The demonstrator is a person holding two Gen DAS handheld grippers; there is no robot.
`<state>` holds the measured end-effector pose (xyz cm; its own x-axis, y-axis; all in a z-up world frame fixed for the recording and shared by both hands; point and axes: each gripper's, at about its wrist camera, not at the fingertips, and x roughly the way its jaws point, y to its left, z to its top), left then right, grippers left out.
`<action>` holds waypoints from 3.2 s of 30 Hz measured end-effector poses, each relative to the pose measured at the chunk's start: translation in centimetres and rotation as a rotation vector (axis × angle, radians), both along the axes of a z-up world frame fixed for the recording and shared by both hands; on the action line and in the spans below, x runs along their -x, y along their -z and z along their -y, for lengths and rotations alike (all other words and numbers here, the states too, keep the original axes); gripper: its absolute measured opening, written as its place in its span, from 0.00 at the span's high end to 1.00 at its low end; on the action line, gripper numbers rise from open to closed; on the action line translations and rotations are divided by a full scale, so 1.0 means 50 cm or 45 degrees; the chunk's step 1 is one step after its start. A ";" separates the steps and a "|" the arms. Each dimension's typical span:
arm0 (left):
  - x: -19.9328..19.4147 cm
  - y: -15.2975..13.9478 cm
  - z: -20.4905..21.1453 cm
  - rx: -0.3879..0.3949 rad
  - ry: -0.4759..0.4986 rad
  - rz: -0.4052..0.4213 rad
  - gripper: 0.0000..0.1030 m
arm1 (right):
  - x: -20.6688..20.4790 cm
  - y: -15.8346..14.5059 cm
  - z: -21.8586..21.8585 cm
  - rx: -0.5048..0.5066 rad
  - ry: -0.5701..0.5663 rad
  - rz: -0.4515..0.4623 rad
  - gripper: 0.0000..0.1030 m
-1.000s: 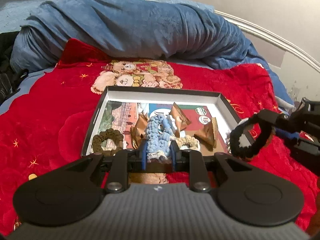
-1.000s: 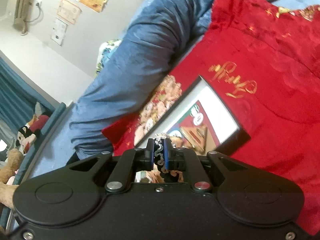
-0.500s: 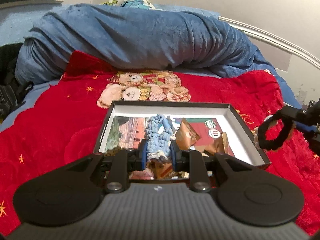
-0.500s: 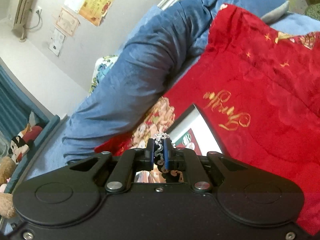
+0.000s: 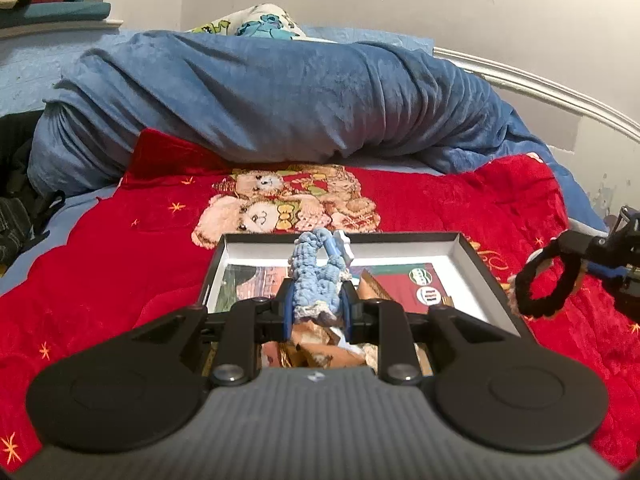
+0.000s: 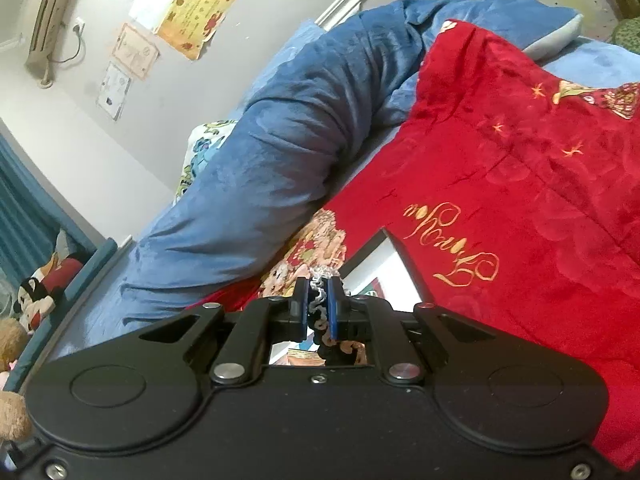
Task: Organize objects
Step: 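Lower the blue scrunchie into the box with the left tool while the right tool lowers the black scrunchie, then open the left tool to release the blue scrunchie while the right tool releases the black scrunchie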
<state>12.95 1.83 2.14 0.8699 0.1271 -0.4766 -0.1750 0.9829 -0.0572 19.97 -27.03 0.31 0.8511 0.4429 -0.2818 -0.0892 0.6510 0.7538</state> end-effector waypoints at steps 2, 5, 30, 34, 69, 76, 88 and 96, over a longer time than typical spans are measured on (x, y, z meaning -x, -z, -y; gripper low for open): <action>-0.004 -0.004 -0.002 0.001 -0.006 0.005 0.74 | -0.010 0.001 -0.006 -0.012 -0.007 0.015 0.90; -0.009 -0.007 -0.009 0.001 -0.017 0.016 0.74 | -0.032 0.004 -0.011 -0.014 -0.001 0.010 0.90; -0.102 -0.003 -0.045 0.082 -0.080 0.047 0.74 | -0.137 -0.017 -0.081 -0.034 -0.106 0.103 0.90; -0.123 0.004 -0.048 0.085 -0.073 0.038 0.74 | -0.149 -0.013 -0.112 0.020 -0.116 0.091 0.90; -0.169 0.145 -0.009 -0.096 -0.055 -0.158 0.61 | -0.210 0.084 -0.237 0.236 -0.171 -0.158 0.90; -0.170 0.146 -0.011 -0.096 -0.045 -0.180 0.38 | -0.209 0.090 -0.238 0.226 -0.181 -0.169 0.90; -0.147 0.121 -0.030 -0.048 -0.015 -0.170 0.27 | -0.205 0.101 -0.217 0.082 -0.213 -0.213 0.57; -0.068 0.064 -0.059 0.028 -0.075 -0.109 0.21 | -0.120 0.014 -0.237 0.109 -0.268 -0.026 0.28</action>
